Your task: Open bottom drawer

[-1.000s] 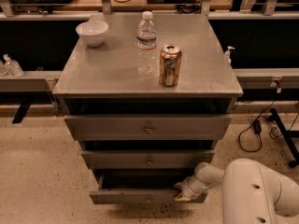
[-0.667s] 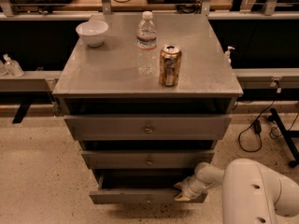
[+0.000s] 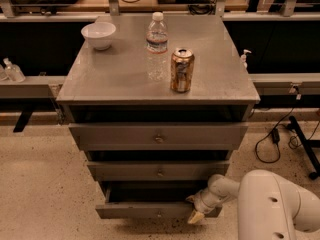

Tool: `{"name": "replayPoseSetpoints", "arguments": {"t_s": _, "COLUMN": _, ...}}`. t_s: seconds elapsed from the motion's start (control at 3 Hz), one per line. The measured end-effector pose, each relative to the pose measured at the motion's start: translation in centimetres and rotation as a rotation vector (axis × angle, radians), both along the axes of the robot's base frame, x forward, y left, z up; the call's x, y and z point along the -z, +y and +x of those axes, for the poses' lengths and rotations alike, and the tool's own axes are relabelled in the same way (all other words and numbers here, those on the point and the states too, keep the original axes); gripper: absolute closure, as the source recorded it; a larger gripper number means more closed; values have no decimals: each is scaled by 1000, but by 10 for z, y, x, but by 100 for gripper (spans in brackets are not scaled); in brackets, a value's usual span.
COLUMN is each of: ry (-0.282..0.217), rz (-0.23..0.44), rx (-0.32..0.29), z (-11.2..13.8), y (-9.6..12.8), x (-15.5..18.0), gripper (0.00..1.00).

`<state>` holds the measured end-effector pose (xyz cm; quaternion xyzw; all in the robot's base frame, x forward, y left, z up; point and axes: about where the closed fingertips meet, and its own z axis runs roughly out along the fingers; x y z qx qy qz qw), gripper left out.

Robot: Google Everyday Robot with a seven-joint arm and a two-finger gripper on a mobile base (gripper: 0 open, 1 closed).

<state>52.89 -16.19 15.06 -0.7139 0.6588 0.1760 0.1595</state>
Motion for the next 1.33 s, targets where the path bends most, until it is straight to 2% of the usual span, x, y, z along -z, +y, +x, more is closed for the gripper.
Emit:
{"name": "replayPoseSetpoints", "arguments": {"t_s": 0.33, "ry": 3, "rz": 1, "rx": -2, "z": -2, "y": 1, "x": 1, "gripper": 0}}
{"name": "replayPoseSetpoints", "arguments": {"t_s": 0.67, "ry": 3, "rz": 1, "rx": -2, "z": -2, "y": 1, "x": 1, "gripper": 0}}
{"name": "replayPoseSetpoints", "arguments": {"t_s": 1.0, "ry": -1, "rz": -4, "rx": -13, "z": -1, "y": 3, "x": -18, "gripper": 0}}
{"name": "replayPoseSetpoints", "arguments": {"t_s": 1.33, "ry": 15, "rz": 0, "rx": -25, "z": -9, "y": 5, "x": -35, "gripper": 0}}
